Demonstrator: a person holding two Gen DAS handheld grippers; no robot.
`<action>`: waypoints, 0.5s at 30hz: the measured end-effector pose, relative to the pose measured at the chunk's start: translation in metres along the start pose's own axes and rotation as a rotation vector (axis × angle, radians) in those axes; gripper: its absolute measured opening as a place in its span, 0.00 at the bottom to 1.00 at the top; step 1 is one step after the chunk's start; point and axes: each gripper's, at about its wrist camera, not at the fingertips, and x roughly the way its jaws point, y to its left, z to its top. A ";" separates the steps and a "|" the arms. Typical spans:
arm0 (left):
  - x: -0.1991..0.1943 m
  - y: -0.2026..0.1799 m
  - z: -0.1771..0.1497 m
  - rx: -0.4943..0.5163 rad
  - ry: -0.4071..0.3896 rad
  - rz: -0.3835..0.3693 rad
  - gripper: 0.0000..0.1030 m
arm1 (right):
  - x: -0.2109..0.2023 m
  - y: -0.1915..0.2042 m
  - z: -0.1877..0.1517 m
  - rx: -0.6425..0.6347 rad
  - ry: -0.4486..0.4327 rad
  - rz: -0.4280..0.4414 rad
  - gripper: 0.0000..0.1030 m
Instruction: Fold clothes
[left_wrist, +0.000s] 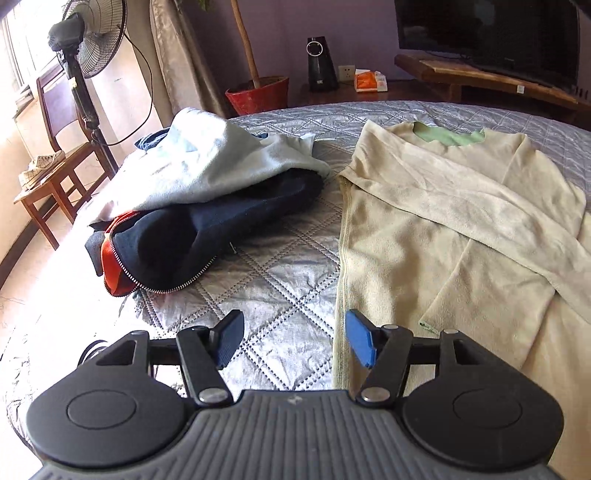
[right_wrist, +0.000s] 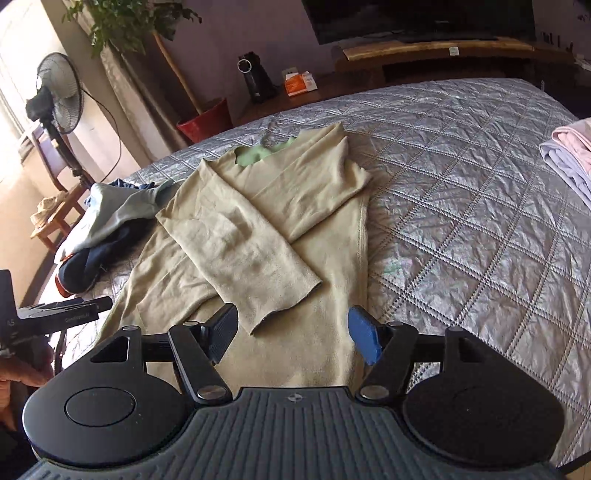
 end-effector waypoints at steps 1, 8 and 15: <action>-0.003 0.001 -0.004 0.009 0.009 0.016 0.57 | -0.004 -0.005 -0.003 0.022 0.000 -0.002 0.70; -0.020 0.019 -0.022 -0.061 0.038 0.013 0.54 | -0.012 0.007 -0.042 -0.085 0.006 -0.048 0.69; -0.042 -0.023 -0.045 0.158 0.035 0.019 0.56 | 0.002 0.039 -0.097 -0.337 0.079 -0.149 0.66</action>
